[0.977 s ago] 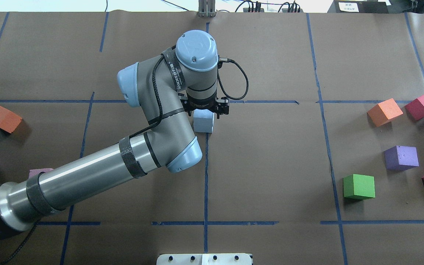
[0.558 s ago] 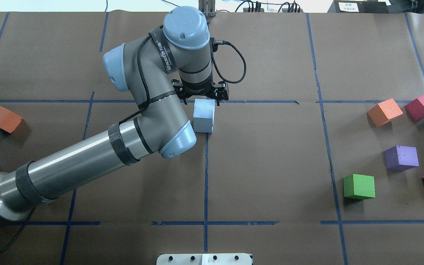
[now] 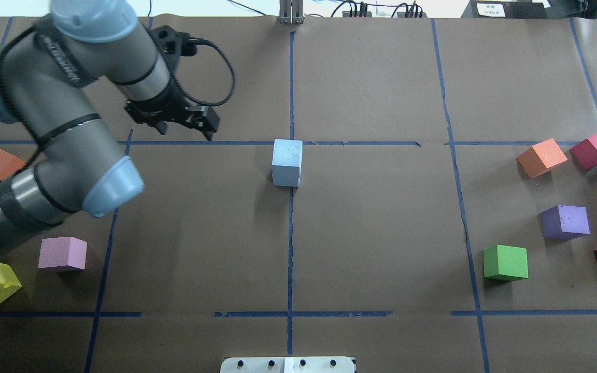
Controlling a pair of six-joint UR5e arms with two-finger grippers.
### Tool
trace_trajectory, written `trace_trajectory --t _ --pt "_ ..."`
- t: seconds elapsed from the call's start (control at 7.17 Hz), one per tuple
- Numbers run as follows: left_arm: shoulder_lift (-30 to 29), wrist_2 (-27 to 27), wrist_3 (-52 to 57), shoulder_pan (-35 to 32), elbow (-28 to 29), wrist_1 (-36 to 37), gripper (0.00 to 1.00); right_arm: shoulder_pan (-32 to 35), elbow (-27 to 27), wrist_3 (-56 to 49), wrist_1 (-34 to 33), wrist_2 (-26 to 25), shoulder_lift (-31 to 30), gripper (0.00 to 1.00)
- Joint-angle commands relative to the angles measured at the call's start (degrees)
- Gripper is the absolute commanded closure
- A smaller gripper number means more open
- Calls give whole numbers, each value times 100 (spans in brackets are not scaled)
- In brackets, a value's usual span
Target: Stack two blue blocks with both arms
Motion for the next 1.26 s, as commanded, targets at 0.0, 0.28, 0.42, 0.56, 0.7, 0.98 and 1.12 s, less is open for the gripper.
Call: trace_trajectory --t 0.0,0.28,0.42,0.56,0.7,0.98,1.12 --pt "1528 -901 2456 -1523 -438 54 0 2 -24 597 -4 9 -1 1" --pt "2646 -1415 4133 -2897 -333 36 0 2 -32 608 5 9 16 0" --pt "3268 -1408 4173 -3163 -376 -68 0 -7 -41 608 5 9 16 0" --pt "3449 -1382 4226 -3488 -98 -96 0 2 -41 608 5 9 25 0" --pt "3633 -1390 4766 -3648 114 -157 0 -7 -41 608 5 9 25 0" --pt "3818 -1364 4841 -3728 246 -149 0 2 -41 608 5 9 25 0" --pt "3828 -1381 4824 -3772 465 -175 0 2 -41 608 5 18 25 0"
